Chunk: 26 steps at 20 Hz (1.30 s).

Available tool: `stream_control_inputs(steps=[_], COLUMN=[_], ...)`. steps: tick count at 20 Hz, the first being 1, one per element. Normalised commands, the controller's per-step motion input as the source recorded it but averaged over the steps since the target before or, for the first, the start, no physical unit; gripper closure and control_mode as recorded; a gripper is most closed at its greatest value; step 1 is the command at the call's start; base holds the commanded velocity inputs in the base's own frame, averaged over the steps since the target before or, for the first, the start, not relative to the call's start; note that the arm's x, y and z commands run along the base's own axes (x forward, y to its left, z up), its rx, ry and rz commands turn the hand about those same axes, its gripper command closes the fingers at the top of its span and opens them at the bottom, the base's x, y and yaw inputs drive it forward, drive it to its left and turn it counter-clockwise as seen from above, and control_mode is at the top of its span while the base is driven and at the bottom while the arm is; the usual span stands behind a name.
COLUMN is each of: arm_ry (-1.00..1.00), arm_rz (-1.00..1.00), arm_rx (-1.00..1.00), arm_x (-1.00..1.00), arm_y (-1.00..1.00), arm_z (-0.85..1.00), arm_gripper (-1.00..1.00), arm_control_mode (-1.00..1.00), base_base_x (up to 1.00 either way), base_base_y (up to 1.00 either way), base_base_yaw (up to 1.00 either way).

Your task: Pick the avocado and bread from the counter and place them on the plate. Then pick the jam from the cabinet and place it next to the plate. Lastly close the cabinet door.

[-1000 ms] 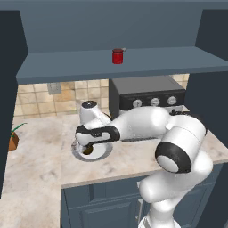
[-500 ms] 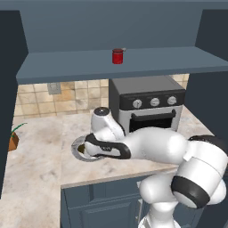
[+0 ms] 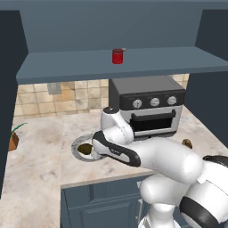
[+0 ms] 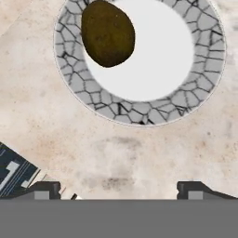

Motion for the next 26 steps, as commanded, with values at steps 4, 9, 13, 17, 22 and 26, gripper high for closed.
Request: stream_control_inputs(steps=[4,9,13,17,22,26], arm_ry=[0.12,0.01,0.00,-0.01,0.04,0.05], arm_rz=[-0.18,-0.15,-0.14,-0.15,-0.22,-0.13], arm_rx=[0.00,-0.02,-0.04,-0.03,-0.03,-0.02], arm_x=[-0.30,-0.27,-0.21,-0.17,-0.01,0.00], arm_y=[-0.40,-0.45,-0.49,-0.50,-0.53,-0.51], arm_z=[0.05,0.00,0.00,0.00,0.00,0.04], arm_gripper=[-1.00,-1.00,-1.00,-1.00,-1.00,-1.00], arm_control_mode=[-1.00,-1.00,-1.00,-1.00,-1.00,-1.00], base_base_x=[0.00,0.00,0.00,0.00,0.00,0.00], base_base_y=[0.00,0.00,0.00,0.00,0.00,0.00], base_base_yaw=[0.00,0.00,0.00,0.00,0.00,0.00])
